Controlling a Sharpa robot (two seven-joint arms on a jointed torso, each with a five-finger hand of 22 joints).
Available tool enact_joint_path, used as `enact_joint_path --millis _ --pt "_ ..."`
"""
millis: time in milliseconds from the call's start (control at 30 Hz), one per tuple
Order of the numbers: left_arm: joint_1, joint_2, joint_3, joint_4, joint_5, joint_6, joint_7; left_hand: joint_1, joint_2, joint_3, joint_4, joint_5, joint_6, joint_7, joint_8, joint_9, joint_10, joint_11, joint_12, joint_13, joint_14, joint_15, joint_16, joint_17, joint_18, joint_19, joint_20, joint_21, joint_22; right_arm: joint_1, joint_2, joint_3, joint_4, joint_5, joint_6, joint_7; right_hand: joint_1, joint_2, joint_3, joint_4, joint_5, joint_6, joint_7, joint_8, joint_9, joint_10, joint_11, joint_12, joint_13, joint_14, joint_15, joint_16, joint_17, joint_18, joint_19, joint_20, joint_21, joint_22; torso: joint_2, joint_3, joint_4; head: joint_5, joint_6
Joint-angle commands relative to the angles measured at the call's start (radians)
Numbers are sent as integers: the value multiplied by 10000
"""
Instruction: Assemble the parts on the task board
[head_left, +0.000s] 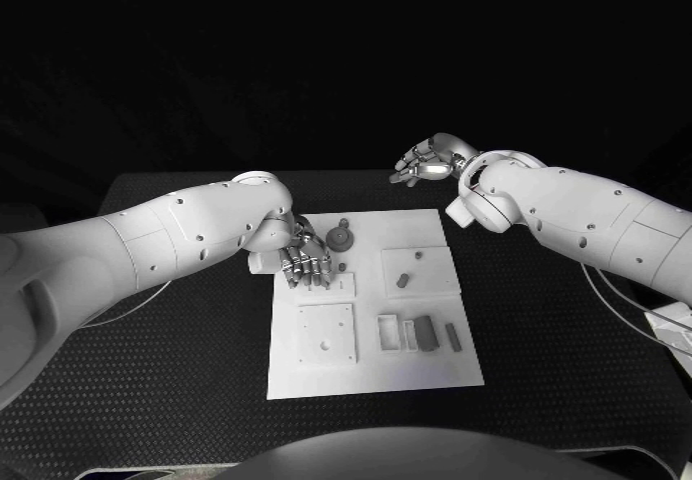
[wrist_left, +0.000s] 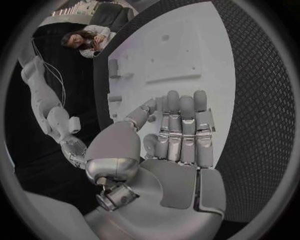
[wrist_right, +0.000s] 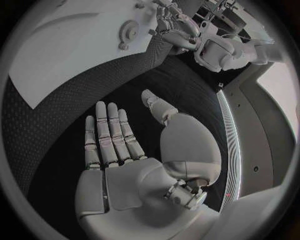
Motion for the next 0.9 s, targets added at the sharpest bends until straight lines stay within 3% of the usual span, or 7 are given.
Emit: enact_joint_path --millis 33,333,900 --pt "-24 43 -2 3 71 224 36 383 435 47 -32 26 -19 24 32 2 55 -27 4 16 -19 -27 57 16 -70 24 -56 37 164 -3 13 3 1 9 -3 128 65 7 -22 21 -43 -57 256 48 -17 40 27 -68 -22 -60 9 -56 -13 -143 -68 -28 -53 15 -4 1 1 -5 -3" --pt "-30 48 -2 -5 215 554 52 392 439 45 -41 60 -20 21 37 15 52 -30 13 34 -26 -32 76 24 -69 23 -62 40 182 -3 10 3 -3 9 -1 124 67 6 -23 22 -43 -61 257 49 -21 50 27 -77 -46 -60 12 -67 -16 -145 -69 -29 -60 28 -5 2 4 -15 -14" --pt "-115 137 -1 -189 182 371 41 387 442 34 -34 51 -29 24 37 26 45 -29 18 49 -35 -35 90 30 -72 25 -63 45 197 -3 16 3 -4 10 4 131 68 3 -26 24 -43 -65 258 53 -25 62 28 -89 -79 -61 15 -81 -19 -149 -72 -29 -69 44 2 5 -5 -23 -13"
